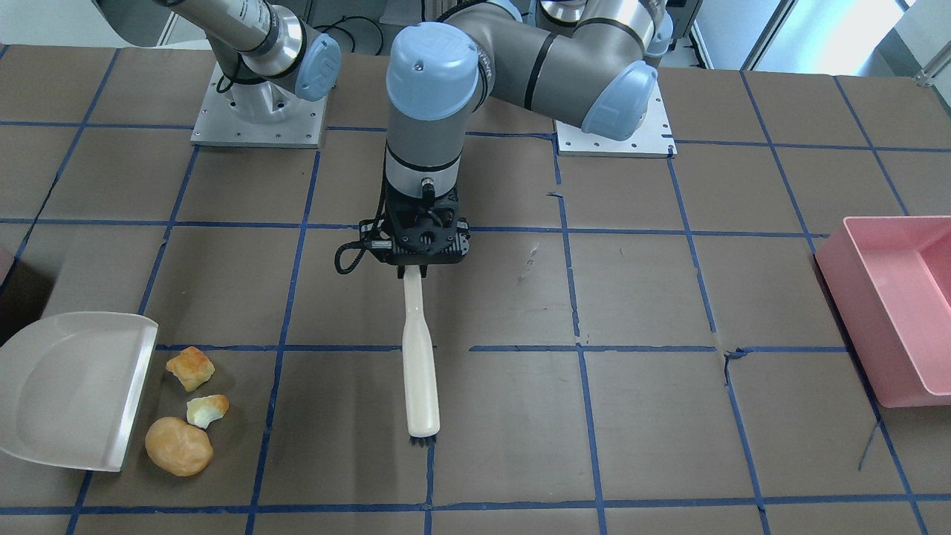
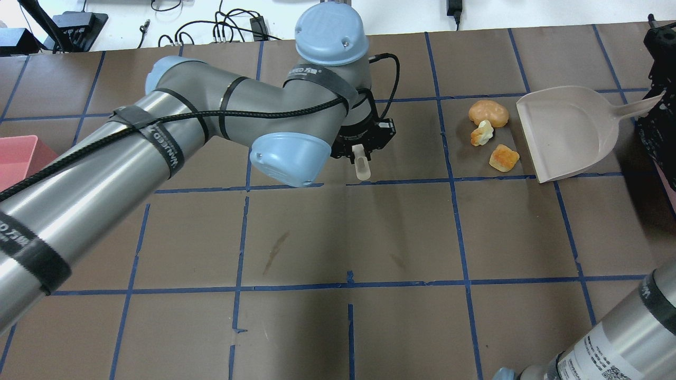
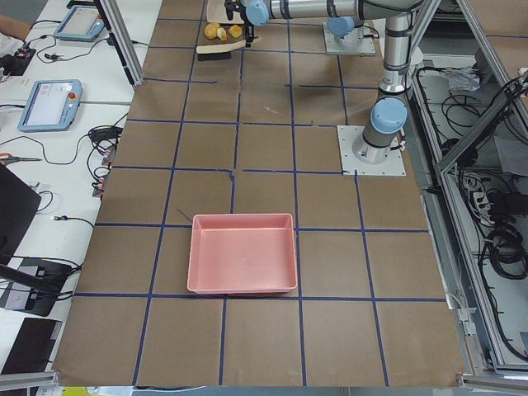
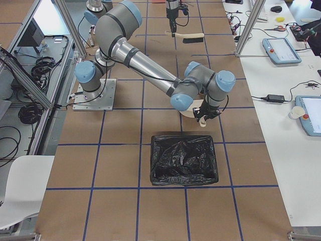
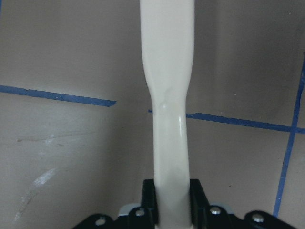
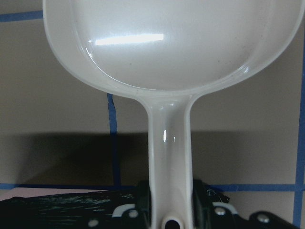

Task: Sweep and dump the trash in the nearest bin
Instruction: 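Set the dustpan down past the bread while the left gripper brings the brush over, then sweep the bread pieces into the dustpan with the brush in the left gripper, then brush the remaining bread deeper into the dustpan with the left gripper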

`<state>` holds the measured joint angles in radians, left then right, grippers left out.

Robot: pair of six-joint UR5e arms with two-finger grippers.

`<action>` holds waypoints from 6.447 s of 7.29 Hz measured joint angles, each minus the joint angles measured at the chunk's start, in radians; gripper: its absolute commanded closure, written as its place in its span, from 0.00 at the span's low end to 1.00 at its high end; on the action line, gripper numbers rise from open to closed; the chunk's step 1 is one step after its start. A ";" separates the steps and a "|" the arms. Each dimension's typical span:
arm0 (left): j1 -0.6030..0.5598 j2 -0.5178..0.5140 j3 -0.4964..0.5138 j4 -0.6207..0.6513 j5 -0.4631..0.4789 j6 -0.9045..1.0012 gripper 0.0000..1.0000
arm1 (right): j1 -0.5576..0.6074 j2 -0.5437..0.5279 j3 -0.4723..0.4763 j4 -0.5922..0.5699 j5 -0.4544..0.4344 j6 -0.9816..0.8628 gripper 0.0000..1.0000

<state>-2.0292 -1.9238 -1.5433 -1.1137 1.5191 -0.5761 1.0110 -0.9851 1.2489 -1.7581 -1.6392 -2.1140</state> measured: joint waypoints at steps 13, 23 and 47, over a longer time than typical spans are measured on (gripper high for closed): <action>-0.167 -0.421 0.401 0.067 -0.007 0.039 0.99 | 0.023 0.036 0.014 -0.029 0.033 0.002 1.00; -0.259 -0.469 0.408 0.106 -0.006 0.045 0.99 | 0.026 0.036 0.016 -0.018 0.054 0.009 1.00; -0.408 -0.560 0.578 0.183 -0.030 -0.309 0.99 | 0.026 0.036 0.027 -0.016 0.086 0.011 1.00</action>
<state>-2.4367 -2.4833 -0.9656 -0.9311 1.4893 -0.8855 1.0370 -0.9489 1.2762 -1.7742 -1.5530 -2.1031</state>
